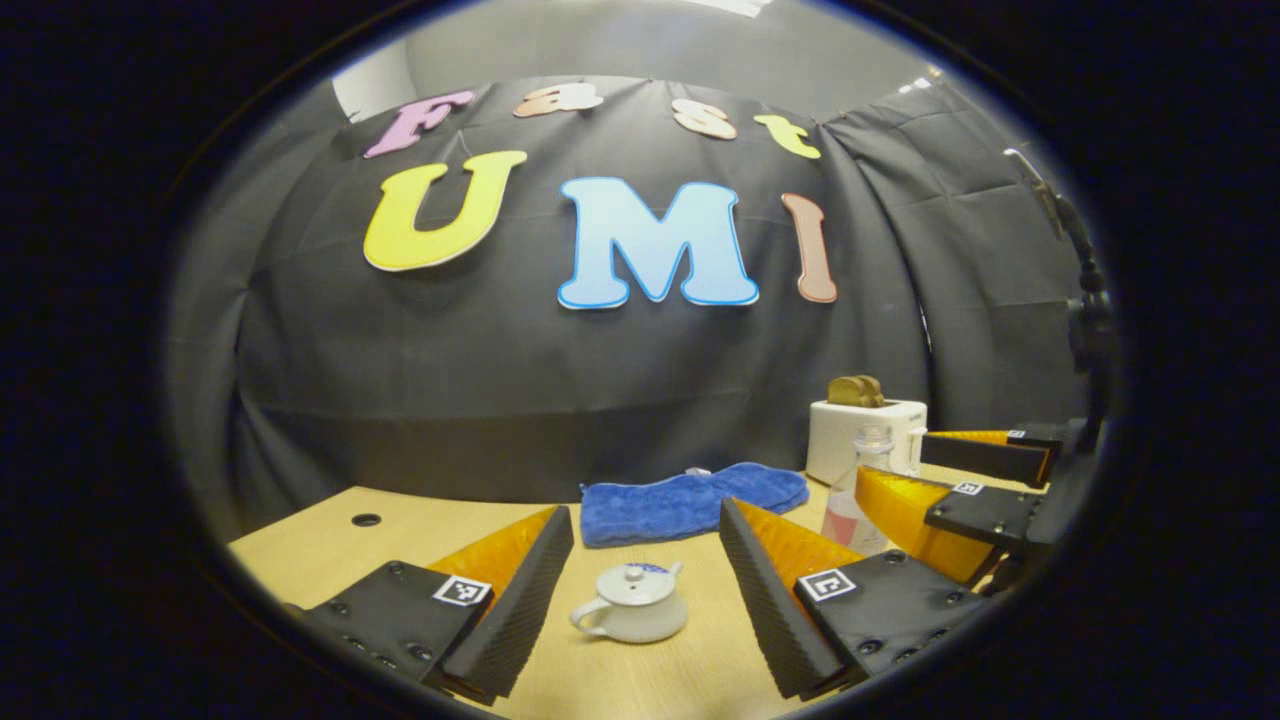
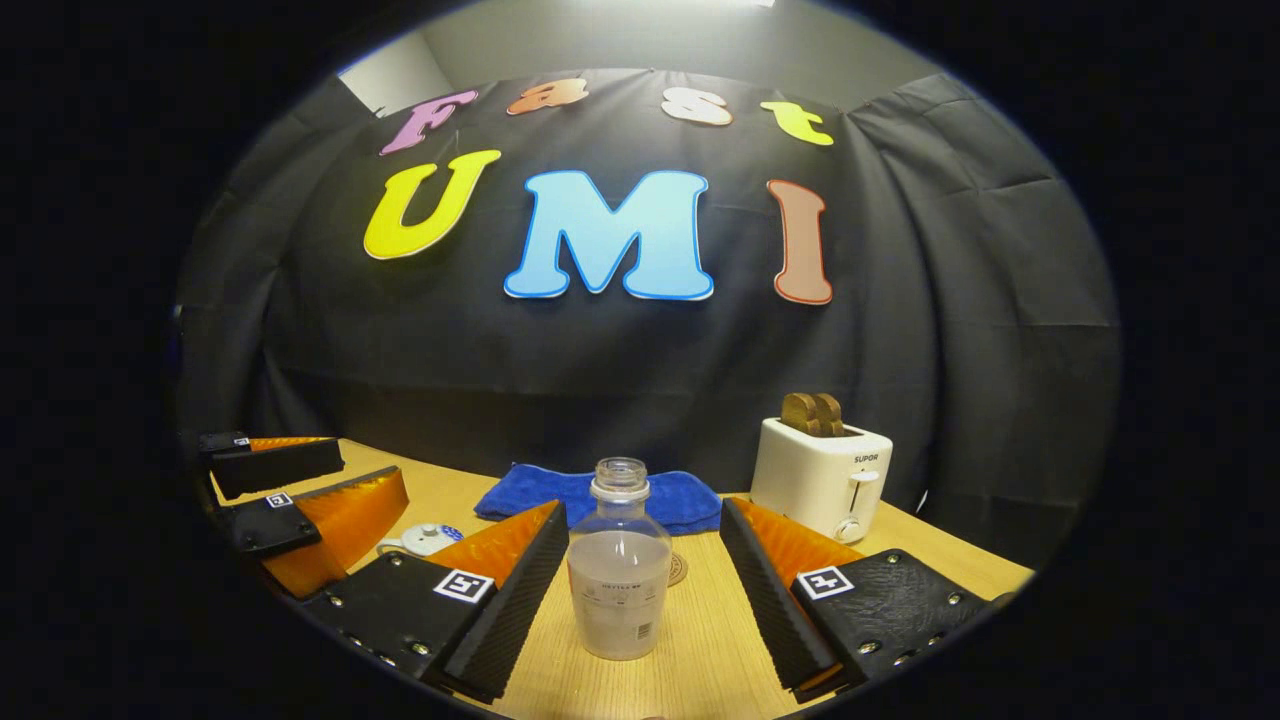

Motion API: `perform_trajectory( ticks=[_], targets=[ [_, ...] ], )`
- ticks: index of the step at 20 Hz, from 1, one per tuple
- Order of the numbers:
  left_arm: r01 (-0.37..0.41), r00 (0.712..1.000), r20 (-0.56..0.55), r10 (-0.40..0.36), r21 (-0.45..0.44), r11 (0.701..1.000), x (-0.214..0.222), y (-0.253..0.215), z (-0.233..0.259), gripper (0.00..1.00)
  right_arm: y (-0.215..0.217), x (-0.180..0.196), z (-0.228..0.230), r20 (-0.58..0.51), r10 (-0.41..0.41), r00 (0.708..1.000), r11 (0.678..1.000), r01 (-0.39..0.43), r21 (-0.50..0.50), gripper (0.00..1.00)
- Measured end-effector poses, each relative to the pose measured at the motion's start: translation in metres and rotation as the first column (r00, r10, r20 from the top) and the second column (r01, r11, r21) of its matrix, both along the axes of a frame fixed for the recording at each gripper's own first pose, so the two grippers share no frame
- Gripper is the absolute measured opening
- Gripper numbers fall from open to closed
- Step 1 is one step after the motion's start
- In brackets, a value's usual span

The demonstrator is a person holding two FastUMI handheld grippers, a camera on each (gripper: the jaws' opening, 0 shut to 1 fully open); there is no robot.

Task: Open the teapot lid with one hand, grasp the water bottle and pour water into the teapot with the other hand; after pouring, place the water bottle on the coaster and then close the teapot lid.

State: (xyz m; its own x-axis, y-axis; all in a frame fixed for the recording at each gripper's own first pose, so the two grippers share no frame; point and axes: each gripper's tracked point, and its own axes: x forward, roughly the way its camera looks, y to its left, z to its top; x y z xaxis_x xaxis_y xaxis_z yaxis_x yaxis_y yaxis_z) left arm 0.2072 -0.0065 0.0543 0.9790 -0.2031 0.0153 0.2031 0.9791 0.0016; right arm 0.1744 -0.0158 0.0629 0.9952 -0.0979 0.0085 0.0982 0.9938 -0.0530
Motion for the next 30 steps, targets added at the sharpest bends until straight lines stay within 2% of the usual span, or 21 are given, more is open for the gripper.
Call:
perform_trajectory(
  ticks=[3, 8, 14, 17, 20, 23, 25, 27, 30],
  targets=[
    [0.016, 1.0, -0.021, -0.016, -0.019, 1.0, 0.012, -0.001, -0.016, 0.98, 0.002, 0.011, -0.013, -0.024, -0.007, 1.0, 1.0, 0.007, -0.004, 0.95],
    [0.042, 0.998, -0.041, -0.041, 0.035, 0.998, 0.032, -0.007, -0.037, 0.98, 0.002, 0.02, -0.033, -0.055, -0.006, 0.998, 1.0, 0.006, 0.001, 0.95],
    [0.066, 0.995, -0.069, -0.067, -0.012, 0.998, 0.053, -0.015, -0.05, 0.99, 0.001, 0.025, -0.06, -0.128, 0.01, 0.992, 1.0, -0.006, 0.031, 0.95],
    [0.06, 0.995, -0.079, -0.059, 0.012, 0.998, 0.062, -0.011, -0.054, 0.99, 0.0, 0.027, -0.065, -0.146, 0.014, 0.989, 0.999, -0.007, 0.048, 0.95],
    [0.082, 0.991, -0.108, -0.083, -0.012, 0.997, 0.065, -0.017, -0.062, 0.86, 0.0, 0.028, -0.07, -0.157, 0.019, 0.987, 0.998, -0.009, 0.065, 0.95],
    [0.072, 0.989, -0.127, -0.07, 0.006, 0.997, 0.066, -0.014, -0.068, 0.83, 0.0, 0.027, -0.068, -0.159, 0.019, 0.987, 0.998, -0.008, 0.067, 0.95],
    [0.062, 0.99, -0.129, -0.061, 0.003, 0.998, 0.067, -0.012, -0.069, 0.63, 0.0, 0.027, -0.067, -0.154, 0.019, 0.988, 0.998, -0.009, 0.063, 0.95],
    [0.063, 0.989, -0.139, -0.06, 0.016, 0.998, 0.067, -0.012, -0.074, 0.58, 0.0, 0.027, -0.066, -0.154, 0.019, 0.988, 0.998, -0.009, 0.062, 0.95],
    [0.06, 0.988, -0.145, -0.057, 0.018, 0.998, 0.067, -0.012, -0.078, 0.6, 0.001, 0.027, -0.07, -0.161, 0.022, 0.987, 0.997, -0.01, 0.071, 0.95]
  ],
)
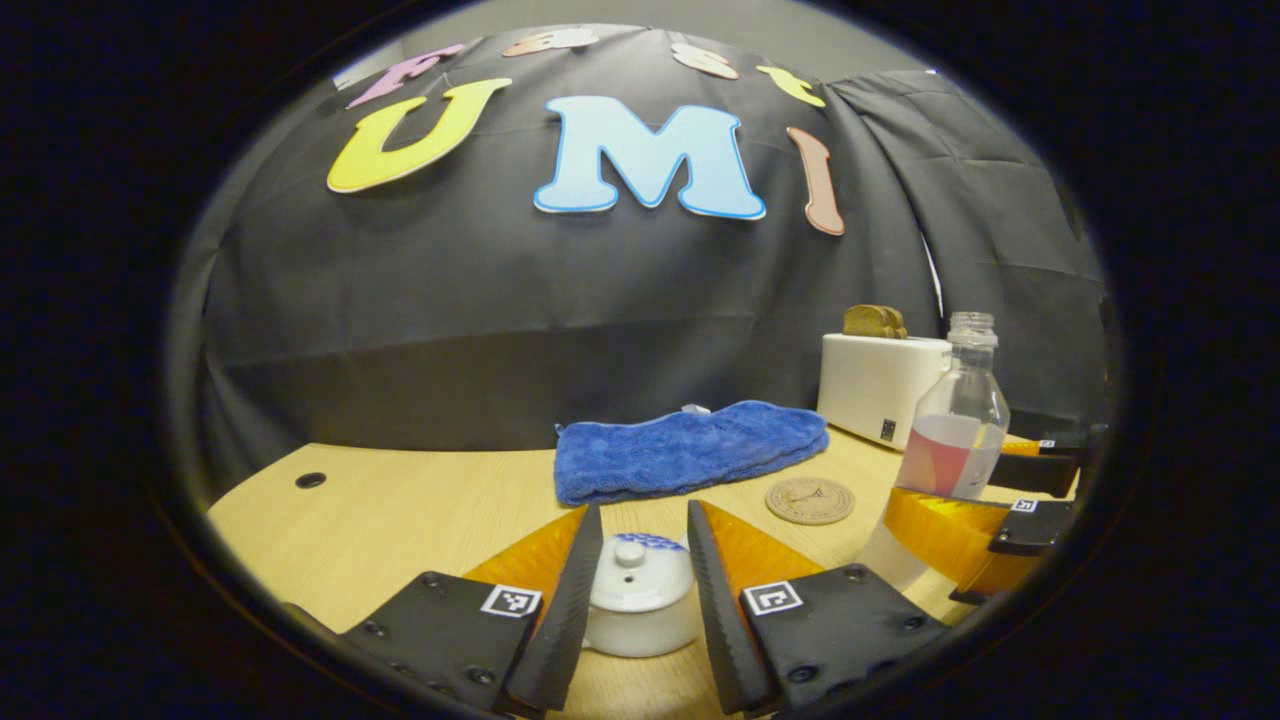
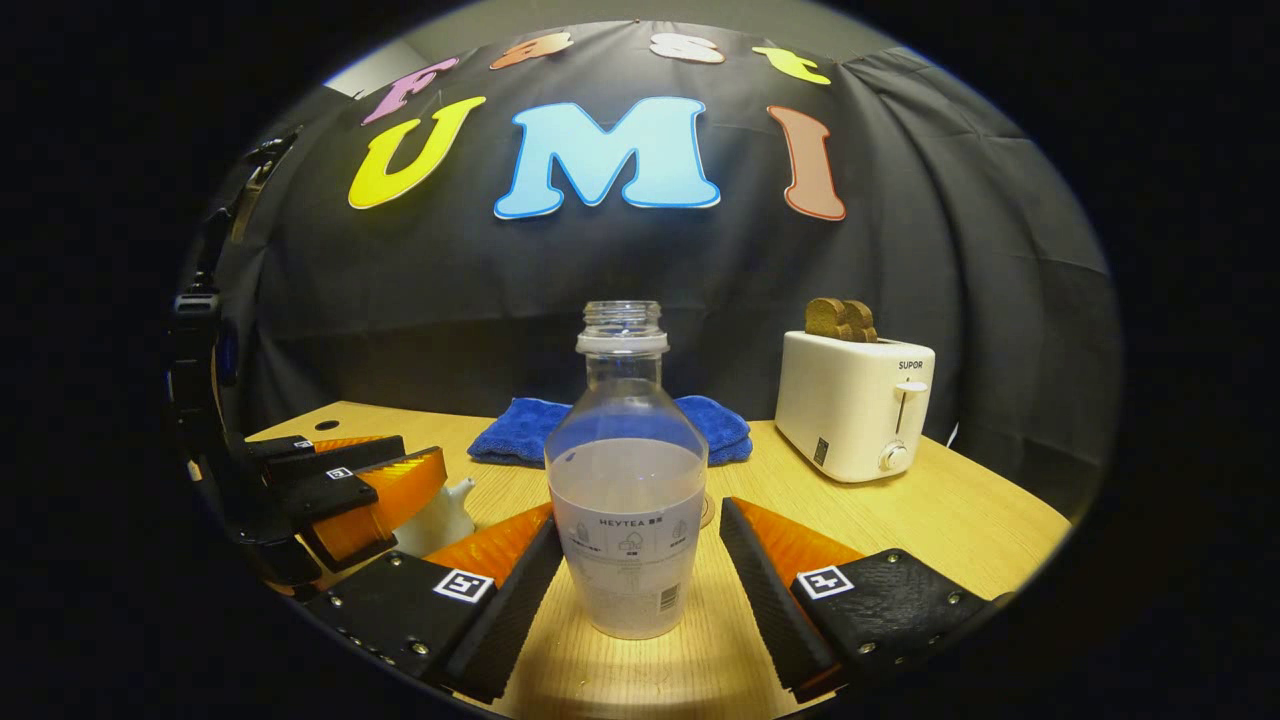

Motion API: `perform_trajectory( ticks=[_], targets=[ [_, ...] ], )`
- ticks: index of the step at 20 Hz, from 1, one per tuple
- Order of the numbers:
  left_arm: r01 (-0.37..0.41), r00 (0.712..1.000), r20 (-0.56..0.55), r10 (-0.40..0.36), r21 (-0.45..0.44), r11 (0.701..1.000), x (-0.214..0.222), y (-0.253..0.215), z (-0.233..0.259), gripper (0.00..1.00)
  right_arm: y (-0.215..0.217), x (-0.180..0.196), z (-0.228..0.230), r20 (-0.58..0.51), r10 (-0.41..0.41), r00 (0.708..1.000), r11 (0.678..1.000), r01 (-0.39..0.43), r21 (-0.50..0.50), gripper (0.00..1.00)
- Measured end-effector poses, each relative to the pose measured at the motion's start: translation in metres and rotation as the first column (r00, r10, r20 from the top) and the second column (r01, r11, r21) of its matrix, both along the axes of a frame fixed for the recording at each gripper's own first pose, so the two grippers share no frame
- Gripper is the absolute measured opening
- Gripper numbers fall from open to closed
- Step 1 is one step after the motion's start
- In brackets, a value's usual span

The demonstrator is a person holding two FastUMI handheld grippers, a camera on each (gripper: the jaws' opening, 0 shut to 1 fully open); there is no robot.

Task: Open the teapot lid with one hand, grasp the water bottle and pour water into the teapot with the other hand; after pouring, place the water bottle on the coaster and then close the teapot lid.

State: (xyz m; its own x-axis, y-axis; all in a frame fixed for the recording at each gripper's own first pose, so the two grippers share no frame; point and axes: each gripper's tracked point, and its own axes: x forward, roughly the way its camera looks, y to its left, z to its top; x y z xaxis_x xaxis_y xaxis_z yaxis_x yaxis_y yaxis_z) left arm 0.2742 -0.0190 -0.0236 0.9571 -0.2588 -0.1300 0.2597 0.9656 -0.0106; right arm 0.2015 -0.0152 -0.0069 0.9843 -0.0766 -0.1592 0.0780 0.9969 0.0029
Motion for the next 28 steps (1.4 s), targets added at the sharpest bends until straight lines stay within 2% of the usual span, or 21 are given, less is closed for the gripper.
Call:
perform_trajectory(
  ticks=[8, 10, 11, 13, 15, 17, 20, 25, 26, 28],
  targets=[
    [-0.018, 1.0, -0.005, 0.018, 0.051, 0.999, 0.001, 0.001, -0.002, 0.6, 0.001, 0.0, 0.001, -0.001, -0.001, 1.0, 1.0, 0.001, -0.001, 0.94],
    [-0.025, 1.0, -0.005, 0.025, 0.066, 0.998, 0.002, 0.002, -0.002, 0.57, 0.001, 0.0, 0.001, 0.0, 0.001, 1.0, 1.0, -0.001, -0.001, 0.94],
    [-0.06, 0.998, 0.005, 0.06, 0.065, 0.996, -0.005, 0.01, 0.005, 0.6, 0.002, 0.0, 0.002, -0.002, 0.003, 1.0, 1.0, -0.003, -0.003, 0.94],
    [-0.05, 0.999, 0.006, 0.049, 0.05, 0.998, 0.003, 0.008, 0.0, 0.22, 0.003, -0.001, 0.001, -0.004, 0.005, 1.0, 1.0, -0.005, -0.007, 0.94],
    [-0.046, 0.999, -0.004, 0.046, 0.037, 0.998, 0.004, 0.008, -0.001, 0.32, 0.003, -0.001, 0.002, 0.0, 0.005, 1.0, 1.0, -0.005, -0.011, 0.94],
    [-0.044, 0.999, -0.006, 0.044, 0.031, 0.999, 0.004, 0.008, -0.001, 0.33, 0.005, -0.001, 0.001, -0.003, 0.01, 1.0, 1.0, -0.01, -0.009, 0.94],
    [-0.049, 0.999, -0.004, 0.049, 0.014, 0.999, 0.004, 0.008, -0.002, 0.19, 0.006, -0.001, -0.004, -0.018, 0.015, 1.0, 1.0, -0.015, 0.009, 0.94],
    [-0.061, 0.998, 0.003, 0.061, -0.011, 0.998, 0.004, 0.011, 0.002, 0.19, 0.005, 0.0, -0.009, -0.033, 0.011, 0.999, 1.0, -0.01, 0.01, 0.94],
    [-0.062, 0.998, 0.004, 0.062, -0.034, 0.998, 0.003, 0.012, 0.003, 0.14, 0.005, 0.001, -0.01, -0.035, 0.01, 0.999, 1.0, -0.01, 0.008, 0.94],
    [-0.064, 0.998, 0.007, 0.064, -0.049, 0.997, 0.003, 0.013, 0.003, 0.14, 0.005, 0.001, -0.011, -0.038, 0.008, 0.999, 1.0, -0.008, 0.004, 0.94]
  ],
)
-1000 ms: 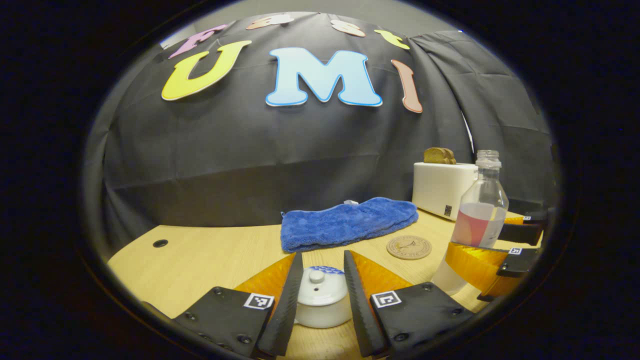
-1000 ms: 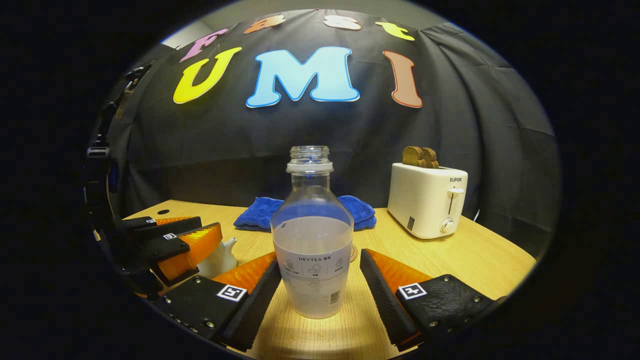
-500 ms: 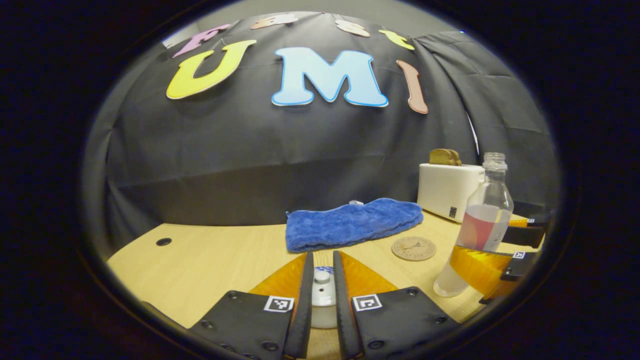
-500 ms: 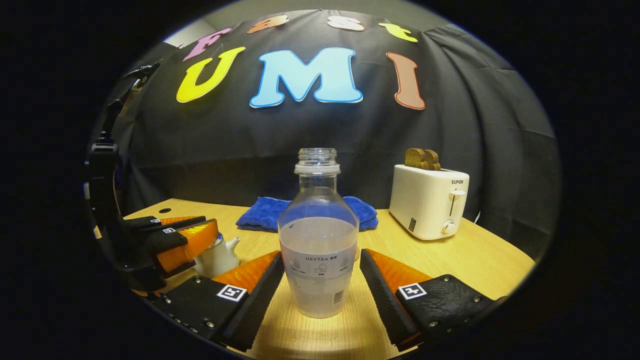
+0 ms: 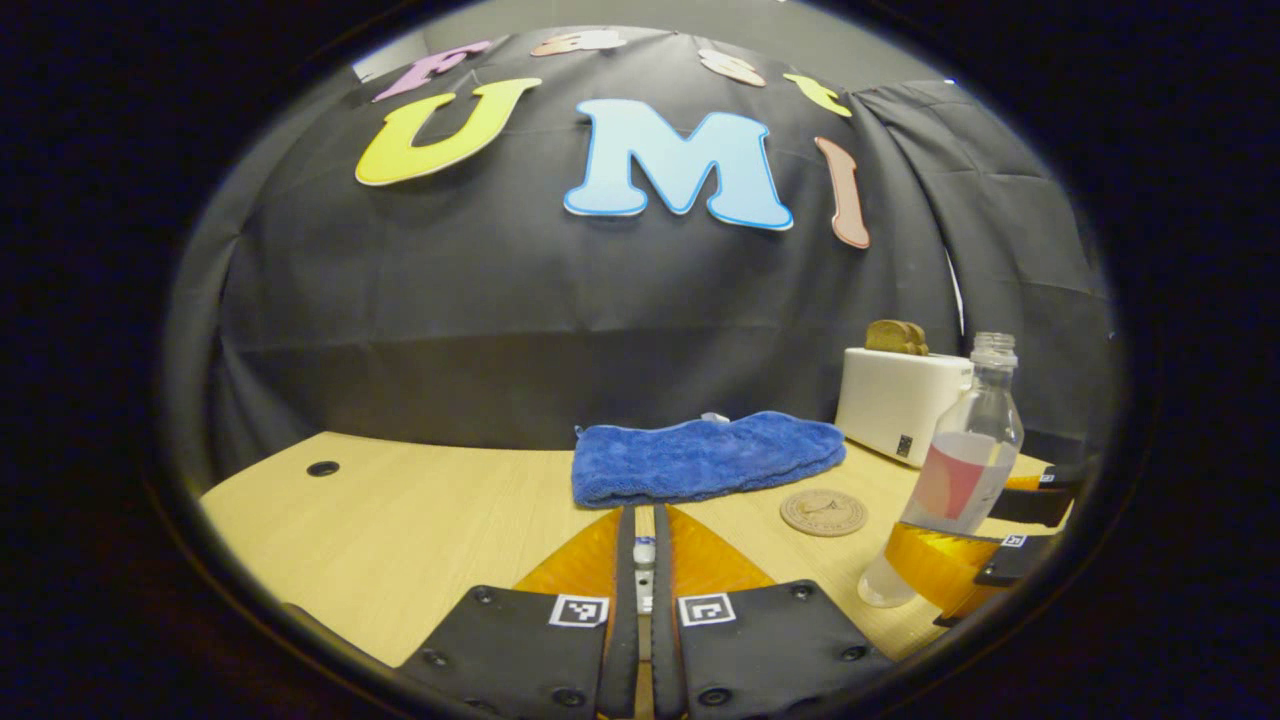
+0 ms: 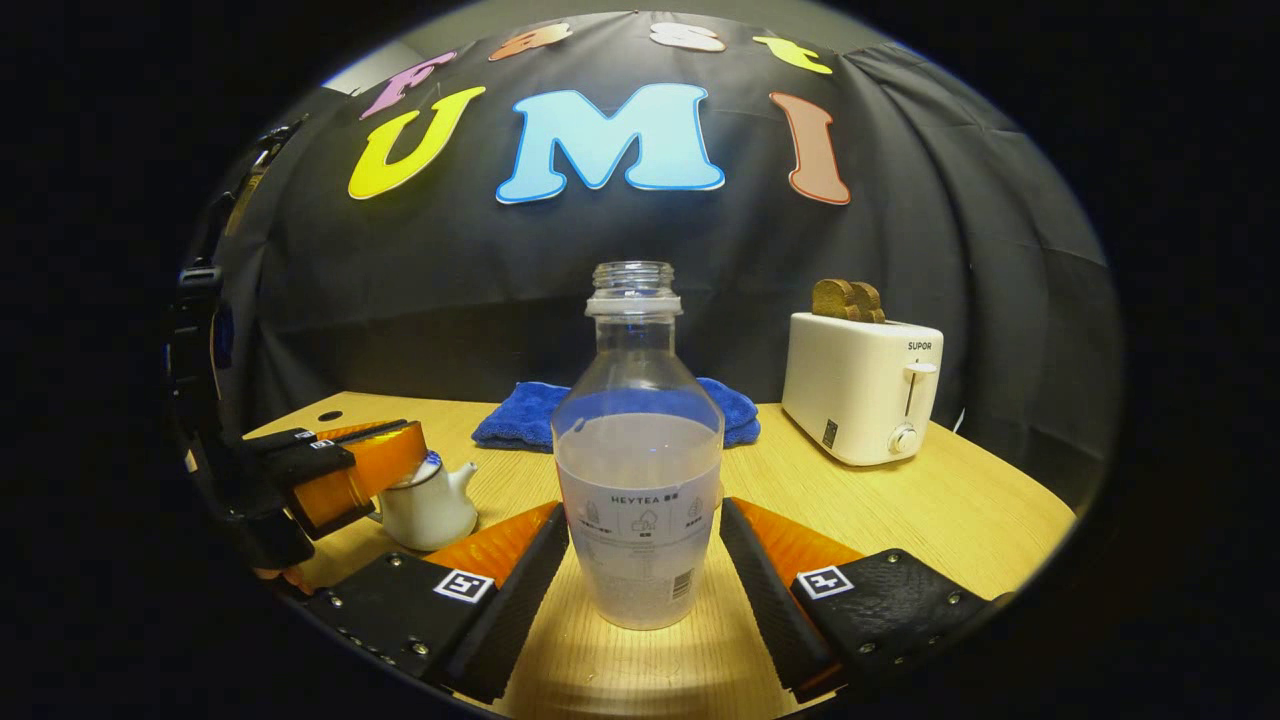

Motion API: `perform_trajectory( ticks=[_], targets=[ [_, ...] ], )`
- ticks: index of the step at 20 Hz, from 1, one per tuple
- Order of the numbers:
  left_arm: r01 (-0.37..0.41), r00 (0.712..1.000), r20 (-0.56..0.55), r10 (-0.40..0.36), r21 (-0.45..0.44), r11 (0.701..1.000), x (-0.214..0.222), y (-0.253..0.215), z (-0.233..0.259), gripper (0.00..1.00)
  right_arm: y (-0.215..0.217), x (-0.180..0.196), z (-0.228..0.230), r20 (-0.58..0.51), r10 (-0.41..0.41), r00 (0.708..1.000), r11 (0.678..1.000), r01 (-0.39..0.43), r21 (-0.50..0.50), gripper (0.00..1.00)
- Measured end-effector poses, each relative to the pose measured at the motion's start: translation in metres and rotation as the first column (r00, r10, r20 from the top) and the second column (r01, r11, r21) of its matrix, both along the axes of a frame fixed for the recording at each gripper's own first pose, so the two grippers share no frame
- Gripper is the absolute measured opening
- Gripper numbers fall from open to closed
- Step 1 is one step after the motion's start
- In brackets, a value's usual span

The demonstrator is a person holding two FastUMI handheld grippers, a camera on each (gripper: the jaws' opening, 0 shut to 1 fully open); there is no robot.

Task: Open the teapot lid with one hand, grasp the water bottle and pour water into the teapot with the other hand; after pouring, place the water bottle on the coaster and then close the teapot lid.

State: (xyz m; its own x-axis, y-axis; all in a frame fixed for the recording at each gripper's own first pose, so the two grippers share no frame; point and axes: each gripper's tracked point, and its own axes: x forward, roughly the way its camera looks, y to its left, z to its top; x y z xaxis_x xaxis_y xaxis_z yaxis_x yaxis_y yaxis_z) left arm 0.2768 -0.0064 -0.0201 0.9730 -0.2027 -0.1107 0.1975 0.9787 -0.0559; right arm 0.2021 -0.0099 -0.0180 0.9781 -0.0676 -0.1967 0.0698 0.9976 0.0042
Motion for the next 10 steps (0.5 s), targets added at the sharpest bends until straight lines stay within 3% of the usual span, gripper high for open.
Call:
perform_trajectory(
  ticks=[10],
  targets=[
    [-0.005, 0.997, 0.073, 0.008, -0.034, 0.999, -0.006, 0.008, 0.037, 0.12, -0.005, 0.0, -0.001, -0.009, -0.018, 1.0, 1.0, 0.018, -0.001, 0.95]
  ],
)
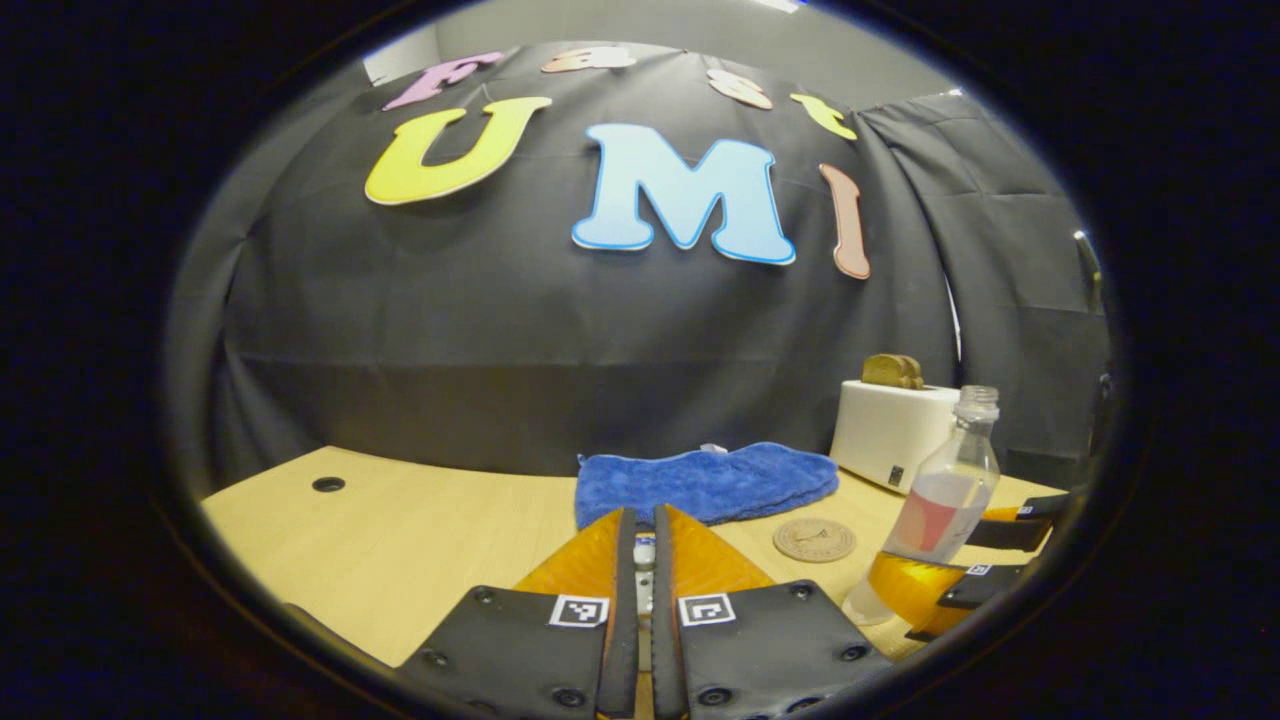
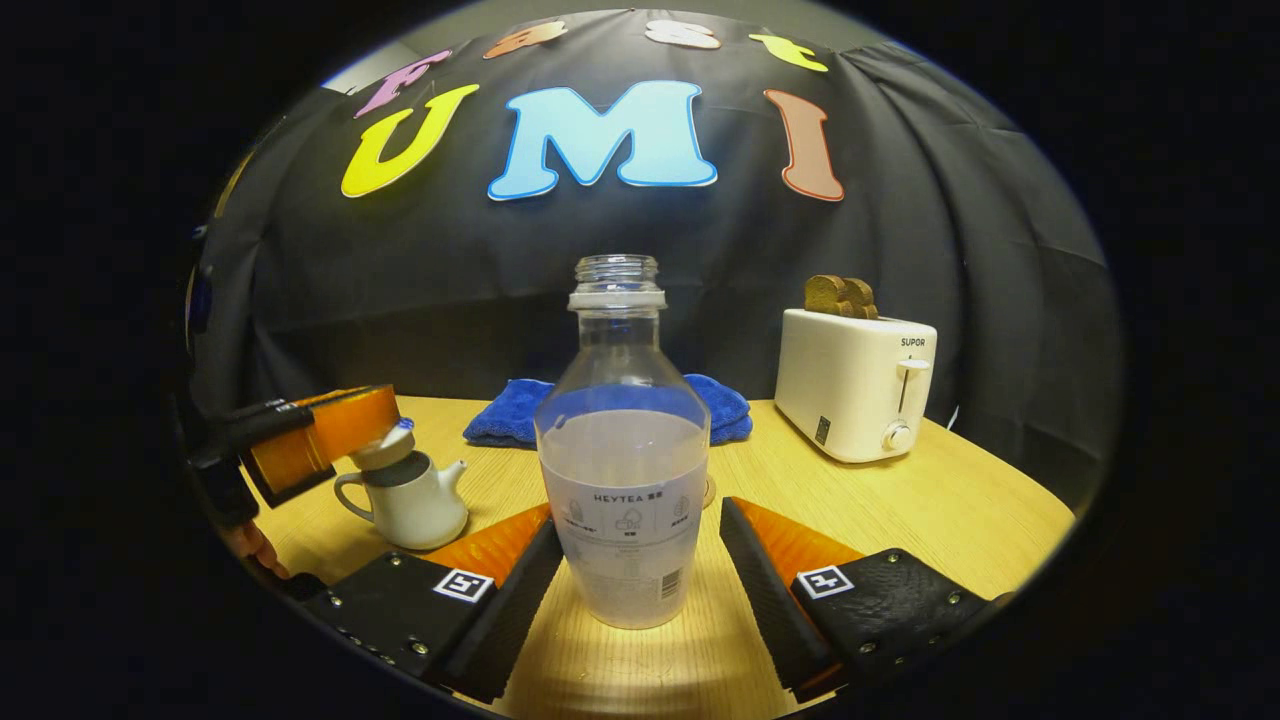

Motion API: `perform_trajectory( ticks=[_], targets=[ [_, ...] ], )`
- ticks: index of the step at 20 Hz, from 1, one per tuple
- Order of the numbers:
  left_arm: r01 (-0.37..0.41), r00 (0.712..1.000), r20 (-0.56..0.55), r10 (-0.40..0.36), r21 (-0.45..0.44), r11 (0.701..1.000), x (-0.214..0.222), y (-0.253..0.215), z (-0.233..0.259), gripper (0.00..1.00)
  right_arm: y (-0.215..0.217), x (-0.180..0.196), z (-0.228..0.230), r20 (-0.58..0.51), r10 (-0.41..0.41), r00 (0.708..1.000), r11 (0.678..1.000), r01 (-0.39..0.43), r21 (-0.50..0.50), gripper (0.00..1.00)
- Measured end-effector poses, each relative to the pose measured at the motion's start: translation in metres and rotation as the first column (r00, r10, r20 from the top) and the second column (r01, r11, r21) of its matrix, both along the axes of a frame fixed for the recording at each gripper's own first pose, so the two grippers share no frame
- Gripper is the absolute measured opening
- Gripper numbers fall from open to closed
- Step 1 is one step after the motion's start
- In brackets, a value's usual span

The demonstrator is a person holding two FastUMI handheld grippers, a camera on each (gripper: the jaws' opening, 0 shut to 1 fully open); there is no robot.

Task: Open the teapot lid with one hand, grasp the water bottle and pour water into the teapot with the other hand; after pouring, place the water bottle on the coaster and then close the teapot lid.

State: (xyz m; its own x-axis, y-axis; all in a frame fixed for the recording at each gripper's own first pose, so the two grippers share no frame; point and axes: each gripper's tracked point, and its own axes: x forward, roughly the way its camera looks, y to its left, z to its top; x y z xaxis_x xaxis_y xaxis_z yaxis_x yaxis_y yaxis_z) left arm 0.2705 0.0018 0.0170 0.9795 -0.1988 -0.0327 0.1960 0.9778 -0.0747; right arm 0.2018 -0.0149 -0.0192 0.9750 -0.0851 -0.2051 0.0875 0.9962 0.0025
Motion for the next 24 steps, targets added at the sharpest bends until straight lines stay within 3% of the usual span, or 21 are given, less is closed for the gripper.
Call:
perform_trajectory(
  ticks=[12, 15, 17, 21, 24],
  targets=[
    [-0.036, 0.999, -0.007, 0.036, 0.003, 0.999, -0.006, 0.039, 0.038, 0.11, 0.002, -0.003, 0.001, 0.0, -0.002, 1.0, 0.999, 0.002, -0.043, 0.95],
    [-0.028, 0.999, -0.024, 0.028, 0.003, 1.0, -0.006, 0.042, 0.041, 0.11, 0.002, -0.004, 0.0, -0.003, -0.01, 1.0, 0.999, 0.01, -0.051, 0.76],
    [-0.013, 0.999, -0.04, 0.013, -0.002, 1.0, -0.008, 0.042, 0.042, 0.13, 0.002, -0.005, 0.0, -0.003, -0.016, 1.0, 0.998, 0.016, -0.057, 0.78],
    [0.01, 0.998, -0.059, -0.009, 0.019, 1.0, -0.008, 0.042, 0.041, 0.12, -0.005, -0.003, 0.004, -0.005, -0.043, 0.999, 0.986, 0.042, -0.159, 0.77],
    [0.025, 0.997, -0.074, -0.024, 0.015, 1.0, -0.009, 0.041, 0.038, 0.14, -0.011, 0.002, 0.006, -0.015, -0.054, 0.998, 0.961, 0.048, -0.274, 0.77]
  ],
)
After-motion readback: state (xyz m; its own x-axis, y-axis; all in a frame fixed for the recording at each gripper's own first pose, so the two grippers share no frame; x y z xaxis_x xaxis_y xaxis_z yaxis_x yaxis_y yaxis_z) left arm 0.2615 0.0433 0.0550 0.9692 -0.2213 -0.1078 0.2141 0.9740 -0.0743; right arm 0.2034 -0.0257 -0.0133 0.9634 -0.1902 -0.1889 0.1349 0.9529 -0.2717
